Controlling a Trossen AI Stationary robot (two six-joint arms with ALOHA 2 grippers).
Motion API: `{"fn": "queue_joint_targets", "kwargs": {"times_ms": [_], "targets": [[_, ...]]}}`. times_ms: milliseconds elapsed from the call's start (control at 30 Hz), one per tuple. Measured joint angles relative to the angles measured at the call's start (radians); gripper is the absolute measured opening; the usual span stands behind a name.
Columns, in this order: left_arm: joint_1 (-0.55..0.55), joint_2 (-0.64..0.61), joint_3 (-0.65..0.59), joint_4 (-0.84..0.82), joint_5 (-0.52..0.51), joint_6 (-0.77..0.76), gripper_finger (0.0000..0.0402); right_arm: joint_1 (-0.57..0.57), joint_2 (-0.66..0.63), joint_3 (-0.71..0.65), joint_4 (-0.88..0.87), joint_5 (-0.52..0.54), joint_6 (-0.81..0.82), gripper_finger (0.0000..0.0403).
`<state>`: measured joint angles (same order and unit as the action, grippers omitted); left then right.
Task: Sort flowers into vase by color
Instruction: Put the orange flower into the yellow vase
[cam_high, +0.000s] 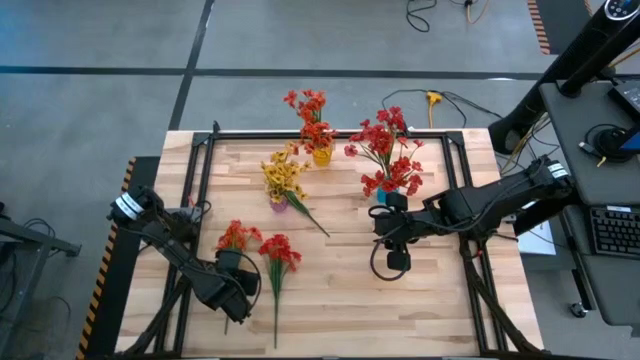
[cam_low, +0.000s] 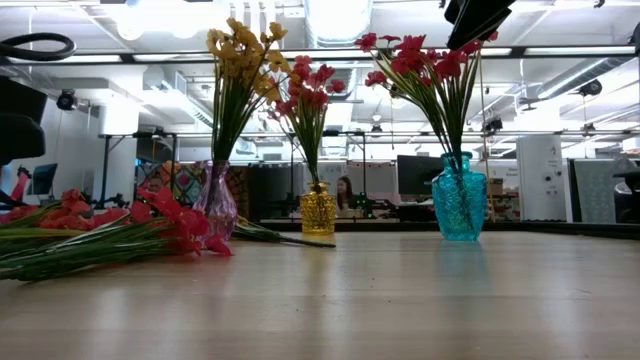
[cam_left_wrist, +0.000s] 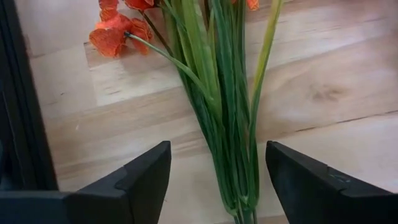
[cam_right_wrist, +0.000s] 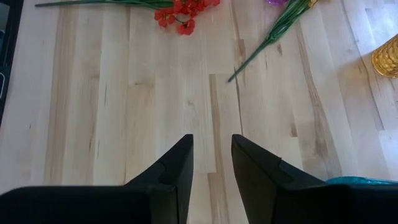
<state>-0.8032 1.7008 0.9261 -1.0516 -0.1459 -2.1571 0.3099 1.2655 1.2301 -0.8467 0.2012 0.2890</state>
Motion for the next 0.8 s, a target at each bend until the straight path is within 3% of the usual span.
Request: {"fn": "queue_joint_targets", "kwargs": {"times_ms": [433,800], "targets": [[-0.001,0.052,0.008,0.048,-0.010,0.000,0.0196,0.000,0.000,0.000,0.000,0.000,0.000,0.0101],[-0.006,0.054,0.024,0.031,0.002,0.001,0.0024,0.000,0.000,0.000,0.015,0.000,-0.001,0.0090]]}}
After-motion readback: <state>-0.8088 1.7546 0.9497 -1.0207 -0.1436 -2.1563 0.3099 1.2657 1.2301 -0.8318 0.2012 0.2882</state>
